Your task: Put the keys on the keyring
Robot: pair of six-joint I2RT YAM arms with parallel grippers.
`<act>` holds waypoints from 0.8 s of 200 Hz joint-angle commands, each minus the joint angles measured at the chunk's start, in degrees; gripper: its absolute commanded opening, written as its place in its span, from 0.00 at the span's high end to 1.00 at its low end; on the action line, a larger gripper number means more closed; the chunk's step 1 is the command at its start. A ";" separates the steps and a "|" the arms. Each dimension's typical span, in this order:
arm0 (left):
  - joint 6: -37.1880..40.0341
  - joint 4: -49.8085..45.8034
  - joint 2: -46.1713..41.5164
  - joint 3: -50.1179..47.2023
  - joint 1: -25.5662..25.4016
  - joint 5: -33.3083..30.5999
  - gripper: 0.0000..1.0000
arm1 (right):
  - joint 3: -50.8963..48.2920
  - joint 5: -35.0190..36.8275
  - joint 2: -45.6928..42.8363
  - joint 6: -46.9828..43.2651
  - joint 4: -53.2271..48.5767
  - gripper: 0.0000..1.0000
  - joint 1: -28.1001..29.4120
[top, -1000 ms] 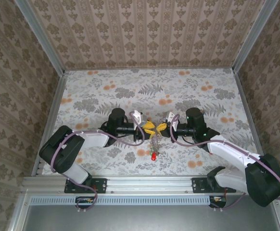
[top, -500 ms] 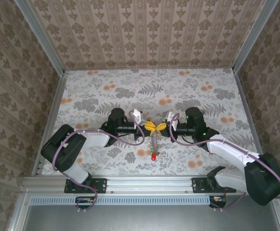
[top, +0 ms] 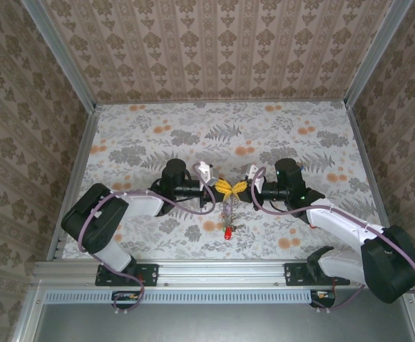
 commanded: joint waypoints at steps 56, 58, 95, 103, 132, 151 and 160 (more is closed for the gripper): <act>6.66 -8.38 -2.41 2.80 -0.98 -0.12 1.00 | 4.08 0.99 -1.26 -4.70 -6.00 0.95 0.06; 6.91 -8.62 -2.64 2.74 -0.94 -0.33 1.00 | 4.26 1.31 -1.39 -5.22 -7.03 0.93 0.06; 11.11 -13.92 -7.20 2.34 -0.95 -4.75 1.00 | 8.08 8.07 -4.74 -14.23 -21.86 0.71 0.15; 11.75 -14.63 -8.13 2.15 -0.94 -5.76 1.00 | 8.87 9.64 -5.76 -15.23 -24.05 0.70 0.15; 14.70 -21.18 -11.09 3.45 -0.96 -7.86 1.00 | 9.77 13.81 -9.63 -19.38 -27.78 0.70 0.15; 15.98 -25.41 -12.24 4.97 -1.04 -8.44 1.00 | 10.86 14.30 -9.97 -20.61 -28.90 0.71 0.16; 16.10 -26.36 -12.70 5.46 -1.04 -8.90 1.00 | 11.34 13.35 -9.71 -20.57 -28.82 0.71 0.24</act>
